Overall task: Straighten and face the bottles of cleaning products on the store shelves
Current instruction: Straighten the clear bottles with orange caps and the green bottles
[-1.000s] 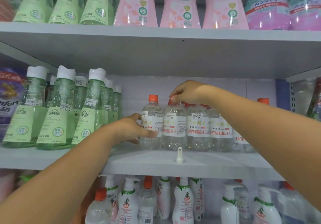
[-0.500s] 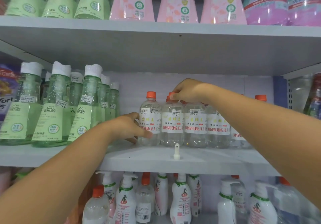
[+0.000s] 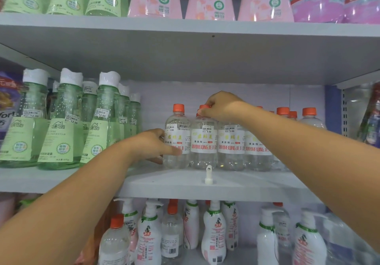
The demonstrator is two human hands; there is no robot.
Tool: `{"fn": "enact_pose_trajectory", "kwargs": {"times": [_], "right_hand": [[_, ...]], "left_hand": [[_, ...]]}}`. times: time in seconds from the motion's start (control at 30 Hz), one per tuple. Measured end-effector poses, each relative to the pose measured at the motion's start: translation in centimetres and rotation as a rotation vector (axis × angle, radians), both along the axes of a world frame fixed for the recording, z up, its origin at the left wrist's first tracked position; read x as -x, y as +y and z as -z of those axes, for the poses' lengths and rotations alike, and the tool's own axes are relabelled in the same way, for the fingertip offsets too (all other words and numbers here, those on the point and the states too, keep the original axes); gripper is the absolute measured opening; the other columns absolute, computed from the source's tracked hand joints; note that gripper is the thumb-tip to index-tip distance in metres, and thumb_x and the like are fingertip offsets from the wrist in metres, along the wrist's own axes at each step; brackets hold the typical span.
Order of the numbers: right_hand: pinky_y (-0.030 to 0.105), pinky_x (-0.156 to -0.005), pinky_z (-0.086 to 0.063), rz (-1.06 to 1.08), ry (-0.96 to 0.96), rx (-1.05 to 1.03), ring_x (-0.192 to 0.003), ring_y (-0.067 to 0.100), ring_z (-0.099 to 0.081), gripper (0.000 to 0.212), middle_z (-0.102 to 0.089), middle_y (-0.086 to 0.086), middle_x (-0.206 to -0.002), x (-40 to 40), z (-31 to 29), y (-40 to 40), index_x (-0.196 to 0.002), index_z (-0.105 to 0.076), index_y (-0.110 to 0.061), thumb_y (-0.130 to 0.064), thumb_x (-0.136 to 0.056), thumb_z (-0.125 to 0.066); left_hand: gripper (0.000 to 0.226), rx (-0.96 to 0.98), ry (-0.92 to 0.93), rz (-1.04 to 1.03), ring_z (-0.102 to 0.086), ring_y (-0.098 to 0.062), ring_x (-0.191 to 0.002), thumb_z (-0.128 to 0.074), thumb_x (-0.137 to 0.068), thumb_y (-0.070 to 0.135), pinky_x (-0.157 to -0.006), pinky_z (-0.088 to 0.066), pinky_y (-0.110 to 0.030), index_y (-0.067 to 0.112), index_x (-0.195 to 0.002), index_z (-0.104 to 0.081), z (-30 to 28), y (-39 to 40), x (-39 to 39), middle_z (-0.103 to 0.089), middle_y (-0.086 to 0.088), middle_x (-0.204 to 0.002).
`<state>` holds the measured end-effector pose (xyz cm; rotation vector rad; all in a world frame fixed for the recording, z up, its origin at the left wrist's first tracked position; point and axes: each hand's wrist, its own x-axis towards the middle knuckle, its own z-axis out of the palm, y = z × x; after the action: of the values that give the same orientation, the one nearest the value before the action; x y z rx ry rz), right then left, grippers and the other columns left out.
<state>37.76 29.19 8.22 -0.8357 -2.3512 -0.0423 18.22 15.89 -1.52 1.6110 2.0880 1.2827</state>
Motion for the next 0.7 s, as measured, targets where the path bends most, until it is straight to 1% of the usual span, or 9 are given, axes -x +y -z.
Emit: {"fn": "enact_pose_trajectory", "kwargs": {"times": [0.13,0.27,0.37,0.43,0.5,0.53,0.6,0.67,0.7], "right_hand": [[0.036,-0.088,-0.053,0.014,0.004,0.000,-0.104,0.021,-0.063,0.040,-0.068,-0.003,-0.117,-0.1,0.4,-0.5,-0.121,-0.068,-0.024,-0.054,-0.096,-0.060],[0.042,-0.100,-0.052,0.028,0.029,-0.002,-0.114,0.023,-0.061,0.048,-0.065,-0.003,-0.129,-0.2,1.1,-0.9,-0.133,-0.062,-0.027,-0.058,-0.096,-0.057],[0.045,-0.107,-0.048,0.035,0.097,0.022,-0.127,0.025,-0.056,0.063,-0.059,-0.004,-0.143,-1.1,1.8,-1.8,-0.148,-0.049,-0.030,-0.062,-0.095,-0.058],[0.044,-0.111,-0.044,-0.036,0.273,0.006,-0.133,0.023,-0.050,0.065,-0.056,-0.004,-0.145,-2.3,2.9,-3.2,-0.150,-0.048,-0.027,-0.058,-0.094,-0.062],[0.035,-0.111,-0.040,-0.150,0.491,-0.045,-0.134,0.015,-0.047,0.061,-0.056,-0.007,-0.142,-4.3,5.3,-5.6,-0.147,-0.053,-0.025,-0.053,-0.094,-0.065],[0.028,-0.107,-0.040,-0.217,0.598,-0.066,-0.130,0.009,-0.048,0.057,-0.058,-0.012,-0.137,-5.5,7.1,-7.2,-0.143,-0.056,-0.028,-0.053,-0.093,-0.065],[0.019,-0.097,-0.045,-0.385,0.795,-0.053,-0.118,-0.004,-0.055,0.045,-0.063,-0.022,-0.124,-8.2,11.6,-10.8,-0.133,-0.061,-0.038,-0.054,-0.092,-0.066],[0.015,-0.089,-0.051,-0.561,0.902,0.038,-0.112,0.000,-0.063,0.033,-0.069,-0.018,-0.118,-9.8,17.5,-13.7,-0.124,-0.064,-0.040,-0.049,-0.092,-0.067],[0.013,-0.086,-0.052,-0.618,0.905,0.121,-0.109,0.003,-0.065,0.031,-0.070,-0.016,-0.117,-9.8,20.6,-14.7,-0.122,-0.065,-0.040,-0.047,-0.092,-0.068]], "left_hand": [[0.060,-0.014,-0.015,0.001,-0.077,-0.012,-0.095,-0.095,-0.071,0.033,-0.082,-0.065,-0.036,0.025,-0.121,-0.063,0.1,0.2,0.3,-0.075,0.005,-0.113],[0.064,0.001,-0.010,-0.017,-0.076,-0.011,-0.094,-0.096,-0.068,0.037,-0.081,-0.065,-0.036,0.026,-0.122,-0.062,0.1,0.2,0.3,-0.075,0.005,-0.113],[0.075,0.012,0.019,-0.052,-0.073,-0.013,-0.099,-0.093,-0.073,0.039,-0.088,-0.063,-0.037,0.021,-0.136,-0.056,-0.1,-0.5,-0.7,-0.071,0.006,-0.115],[0.091,-0.030,0.055,-0.111,-0.068,-0.016,-0.106,-0.089,-0.075,0.047,-0.096,-0.059,-0.041,0.021,-0.150,-0.044,0.0,-1.7,-1.9,-0.067,0.006,-0.122],[0.099,-0.183,0.051,-0.165,-0.065,-0.014,-0.111,-0.085,-0.074,0.058,-0.099,-0.054,-0.038,0.025,-0.155,-0.037,0.6,-4.0,-3.3,-0.063,0.009,-0.132],[0.097,-0.297,0.031,-0.171,-0.064,-0.010,-0.111,-0.083,-0.073,0.062,-0.095,-0.053,-0.033,0.029,-0.153,-0.040,1.4,-5.7,-4.0,-0.062,0.012,-0.133],[0.085,-0.555,-0.014,-0.161,-0.067,0.002,-0.106,-0.081,-0.072,0.065,-0.085,-0.054,-0.021,0.035,-0.145,-0.049,4.2,-9.7,-5.5,-0.065,0.020,-0.127],[0.063,-0.770,-0.075,-0.157,-0.068,0.006,-0.105,-0.081,-0.078,0.058,-0.080,-0.057,-0.013,0.039,-0.134,-0.057,8.4,-13.4,-6.4,-0.069,0.020,-0.122],[0.053,-0.832,-0.116,-0.166,-0.069,0.004,-0.106,-0.081,-0.082,0.051,-0.083,-0.055,-0.011,0.038,-0.128,-0.060,11.0,-14.5,-6.8,-0.071,0.017,-0.120]]}}
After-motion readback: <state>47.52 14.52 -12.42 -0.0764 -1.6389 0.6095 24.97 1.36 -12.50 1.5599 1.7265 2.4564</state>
